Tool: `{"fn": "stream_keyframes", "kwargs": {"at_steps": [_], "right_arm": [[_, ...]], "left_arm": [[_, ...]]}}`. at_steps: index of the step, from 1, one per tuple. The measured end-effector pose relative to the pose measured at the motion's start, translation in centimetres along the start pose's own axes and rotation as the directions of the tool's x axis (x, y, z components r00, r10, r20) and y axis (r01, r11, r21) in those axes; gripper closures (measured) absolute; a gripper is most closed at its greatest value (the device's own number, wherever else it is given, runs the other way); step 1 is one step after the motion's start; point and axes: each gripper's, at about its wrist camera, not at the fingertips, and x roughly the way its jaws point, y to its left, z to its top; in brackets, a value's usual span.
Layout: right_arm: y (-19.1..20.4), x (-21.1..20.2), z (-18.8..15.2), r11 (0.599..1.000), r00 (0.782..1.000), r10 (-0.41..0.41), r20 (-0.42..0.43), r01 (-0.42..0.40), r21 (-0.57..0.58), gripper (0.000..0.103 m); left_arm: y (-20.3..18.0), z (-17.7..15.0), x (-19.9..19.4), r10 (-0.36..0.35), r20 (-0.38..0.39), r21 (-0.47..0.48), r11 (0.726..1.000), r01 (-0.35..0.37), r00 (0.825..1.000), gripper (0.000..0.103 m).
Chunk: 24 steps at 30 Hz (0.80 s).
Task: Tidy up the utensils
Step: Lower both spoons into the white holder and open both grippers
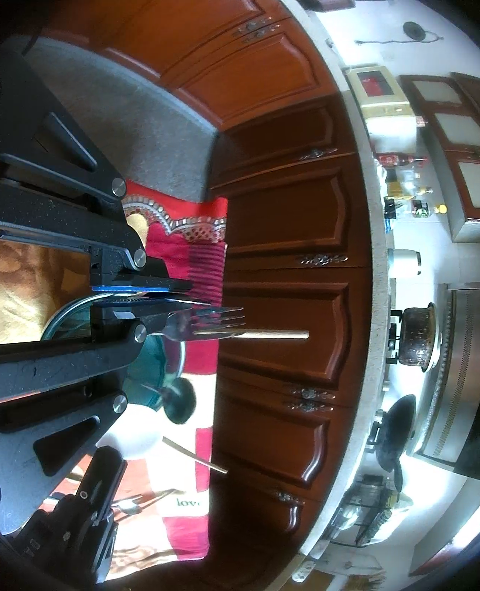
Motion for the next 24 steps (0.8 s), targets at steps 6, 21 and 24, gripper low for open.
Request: {"fn": "stream_keyframes", "kwargs": {"at_steps": [6, 21, 24], "right_arm": [[-1.4, 0.5, -0.9, 0.999, 1.0, -0.009, -0.03, 0.011, 0.043, 0.102], [-2.2, -0.3, -1.5, 0.995, 0.997, -0.052, -0.054, 0.056, 0.084, 0.086], [-1.8, -1.2, -1.6, 0.995, 0.998, -0.059, -0.032, 0.062, 0.081, 0.083]], "left_arm": [[0.3, -0.5, 0.2, -0.005, -0.024, -0.026, 1.0, 0.004, 1.0, 0.101], [1.4, -0.9, -0.7, -0.058, -0.059, -0.116, 0.992, 0.051, 0.997, 0.065], [1.4, -1.0, -1.4, -0.064, -0.053, -0.123, 0.991, 0.057, 0.997, 0.064]]}}
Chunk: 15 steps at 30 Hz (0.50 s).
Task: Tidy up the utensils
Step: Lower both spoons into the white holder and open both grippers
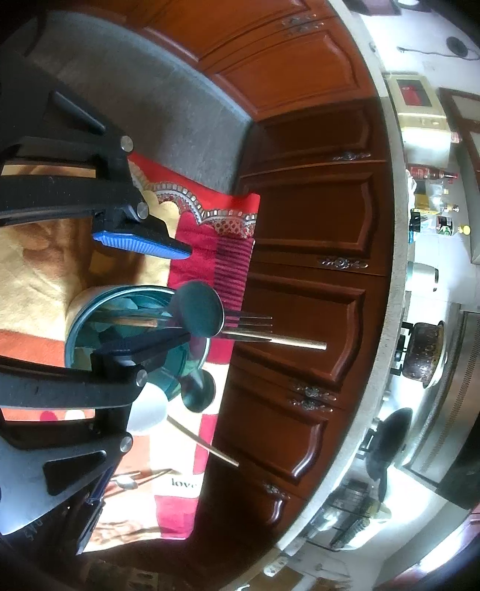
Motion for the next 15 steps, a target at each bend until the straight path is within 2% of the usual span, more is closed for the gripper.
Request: {"fn": "stream_keyframes", "kwargs": {"at_steps": [7, 15], "right_arm": [[0.9, -1.9, -0.3, 0.997, 0.998, -0.064, 0.017, 0.065, -0.03, 0.081], [2.5, -4.6, -0.7, 0.974, 0.979, -0.194, 0.067, 0.2, -0.11, 0.071]], "left_arm": [[-0.5, -0.6, -2.4, 0.015, 0.018, -0.007, 1.0, -0.015, 1.0, 0.063], [-3.1, -2.5, -5.0, 0.029, 0.049, 0.065, 0.997, -0.032, 0.998, 0.062]]}}
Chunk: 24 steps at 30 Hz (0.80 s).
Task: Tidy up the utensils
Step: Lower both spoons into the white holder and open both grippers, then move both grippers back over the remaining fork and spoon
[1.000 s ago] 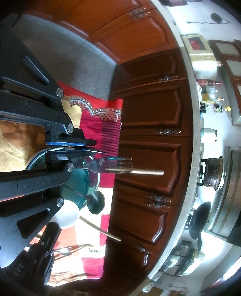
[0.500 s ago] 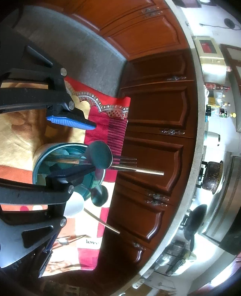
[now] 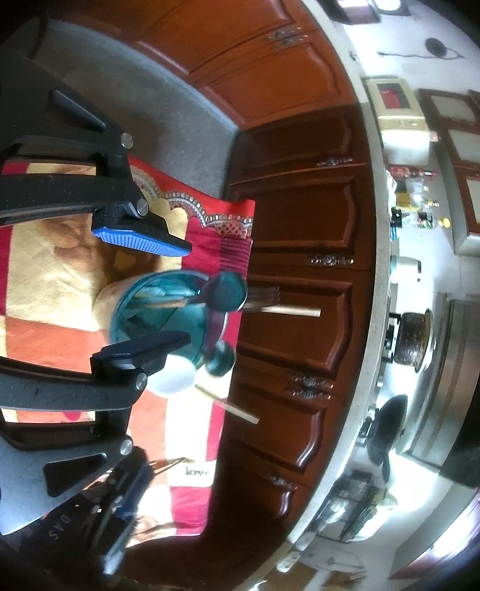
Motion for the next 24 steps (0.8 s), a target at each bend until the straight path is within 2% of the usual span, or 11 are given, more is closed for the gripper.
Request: {"fn": "stream_keyframes", "kwargs": {"at_steps": [11, 19, 24], "right_arm": [[-1.1, -4.1, -1.0, 0.997, 0.996, -0.078, 0.043, 0.079, -0.014, 0.067], [-5.4, -6.6, -2.9, 0.986, 0.986, -0.159, 0.038, 0.158, 0.045, 0.063], [-9.4, -8.0, -5.1, 0.971, 0.978, -0.206, 0.011, 0.203, 0.126, 0.063]], "left_arm": [[-3.7, -1.9, -1.7, -0.045, -0.013, 0.047, 0.998, 0.046, 0.999, 0.062], [-7.4, -3.1, -1.1, -0.124, -0.069, 0.073, 0.989, 0.129, 0.99, 0.062], [-9.5, -3.9, -0.1, -0.144, -0.103, 0.099, 0.983, 0.154, 0.984, 0.062]]}}
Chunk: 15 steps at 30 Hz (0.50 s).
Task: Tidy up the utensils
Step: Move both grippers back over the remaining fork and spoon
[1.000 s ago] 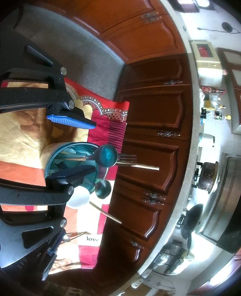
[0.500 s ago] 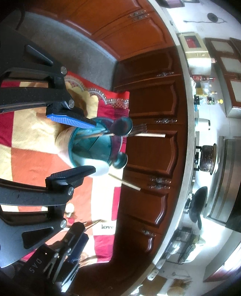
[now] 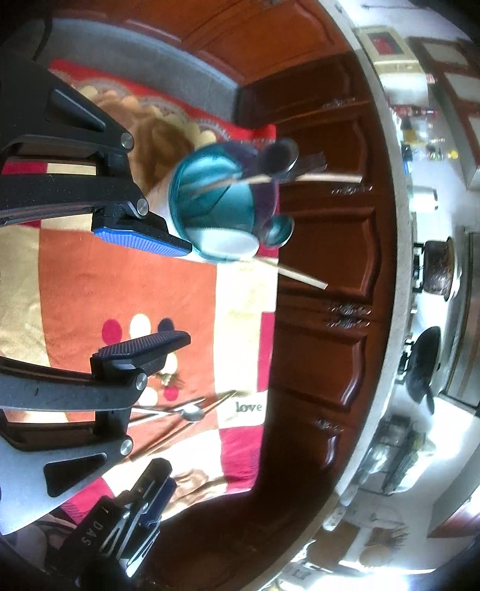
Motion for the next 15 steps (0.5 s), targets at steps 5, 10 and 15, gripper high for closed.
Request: {"fn": "stream_keyframes", "kwargs": {"at_steps": [5, 10, 15], "right_arm": [[-2.9, -0.1, -1.1, 0.998, 0.999, -0.033, -0.02, 0.034, 0.061, 0.063], [-5.2, 0.3, -1.9, 0.993, 0.997, -0.058, -0.042, 0.062, 0.101, 0.063], [-6.9, 1.2, -2.7, 0.988, 0.997, -0.037, -0.063, 0.046, 0.149, 0.063]], "left_arm": [[-1.6, -0.4, 1.4, -0.019, -0.034, 0.023, 1.0, 0.019, 0.999, 0.062], [-2.9, -0.9, 2.6, -0.062, -0.068, 0.038, 0.997, 0.065, 0.996, 0.062], [-3.9, -1.6, 4.1, -0.096, -0.11, 0.057, 0.993, 0.103, 0.989, 0.062]]}}
